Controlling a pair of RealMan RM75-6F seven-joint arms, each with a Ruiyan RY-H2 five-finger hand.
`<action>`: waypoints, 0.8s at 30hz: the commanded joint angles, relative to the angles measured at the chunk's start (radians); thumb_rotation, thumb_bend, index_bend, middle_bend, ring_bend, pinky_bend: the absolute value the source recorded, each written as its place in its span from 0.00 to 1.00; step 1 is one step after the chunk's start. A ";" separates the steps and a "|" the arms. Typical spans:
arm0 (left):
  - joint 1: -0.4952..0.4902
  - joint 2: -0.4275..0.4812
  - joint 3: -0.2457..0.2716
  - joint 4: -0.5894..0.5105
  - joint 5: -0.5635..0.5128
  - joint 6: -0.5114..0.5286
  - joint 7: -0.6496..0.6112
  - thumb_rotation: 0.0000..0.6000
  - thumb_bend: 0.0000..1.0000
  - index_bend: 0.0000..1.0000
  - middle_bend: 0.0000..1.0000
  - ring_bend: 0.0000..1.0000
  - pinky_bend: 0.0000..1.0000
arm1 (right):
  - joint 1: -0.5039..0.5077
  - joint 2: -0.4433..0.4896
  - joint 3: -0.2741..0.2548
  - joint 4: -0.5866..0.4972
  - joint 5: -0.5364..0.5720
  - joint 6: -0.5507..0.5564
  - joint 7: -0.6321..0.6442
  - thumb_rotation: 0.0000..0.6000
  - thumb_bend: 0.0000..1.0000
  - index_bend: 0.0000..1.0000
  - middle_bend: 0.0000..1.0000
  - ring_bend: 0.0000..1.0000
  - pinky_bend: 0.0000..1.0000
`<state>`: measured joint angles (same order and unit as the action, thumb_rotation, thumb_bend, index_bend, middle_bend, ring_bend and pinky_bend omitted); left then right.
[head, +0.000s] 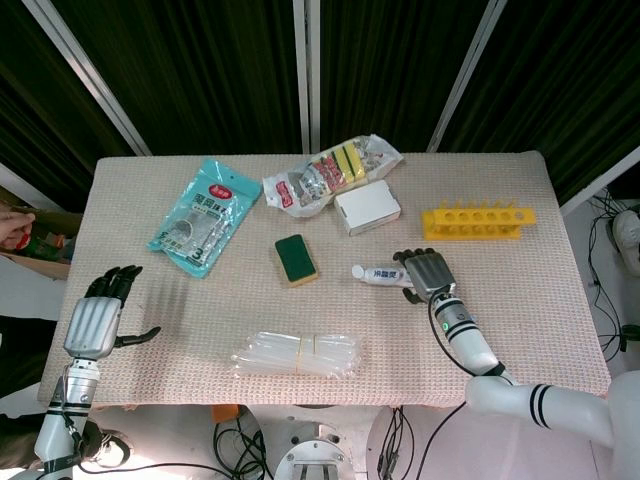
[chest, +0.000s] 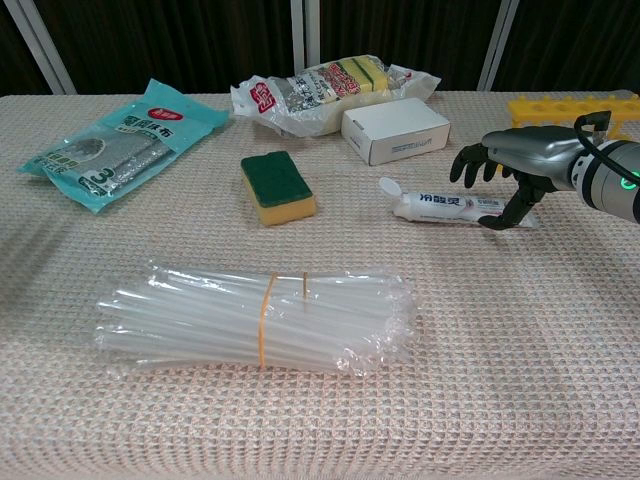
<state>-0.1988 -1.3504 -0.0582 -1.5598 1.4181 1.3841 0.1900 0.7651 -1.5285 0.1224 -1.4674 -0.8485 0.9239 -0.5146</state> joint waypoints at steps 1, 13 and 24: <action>0.000 0.000 0.000 -0.002 0.000 0.001 0.002 0.68 0.00 0.10 0.12 0.10 0.18 | 0.001 -0.001 -0.001 0.002 0.002 -0.003 0.000 1.00 0.29 0.27 0.29 0.24 0.29; 0.001 0.000 0.001 -0.004 0.000 0.002 0.005 0.68 0.00 0.10 0.12 0.10 0.18 | 0.004 -0.008 -0.004 0.007 0.000 -0.006 -0.002 1.00 0.29 0.27 0.29 0.24 0.29; 0.007 0.004 0.003 0.003 0.002 0.007 -0.009 0.68 0.00 0.10 0.12 0.10 0.18 | 0.016 -0.032 0.001 0.021 0.022 -0.005 -0.020 1.00 0.29 0.28 0.31 0.24 0.29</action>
<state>-0.1918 -1.3466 -0.0551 -1.5571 1.4203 1.3914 0.1811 0.7799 -1.5594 0.1227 -1.4474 -0.8277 0.9179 -0.5337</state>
